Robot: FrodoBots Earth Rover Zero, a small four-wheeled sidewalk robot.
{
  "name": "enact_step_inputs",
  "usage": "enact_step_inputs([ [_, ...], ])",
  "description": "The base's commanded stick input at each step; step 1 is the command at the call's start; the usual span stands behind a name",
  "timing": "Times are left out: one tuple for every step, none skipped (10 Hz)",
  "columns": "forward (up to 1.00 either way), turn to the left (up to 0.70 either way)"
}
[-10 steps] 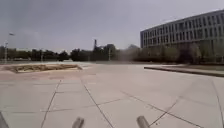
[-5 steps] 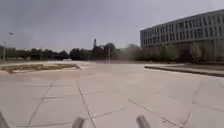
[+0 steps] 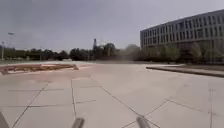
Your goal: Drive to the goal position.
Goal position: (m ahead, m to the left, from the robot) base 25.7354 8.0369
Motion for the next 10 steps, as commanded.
enact_step_inputs([
  [0.70, 0.00],
  [0.70, 0.00],
  [0.70, 0.00],
  [0.70, 0.00],
  [0.70, 0.00],
  [0.70, 0.00],
  [0.70, 0.00],
  [0.70, 0.00],
  [0.70, 0.00],
  [0.70, 0.00],
])
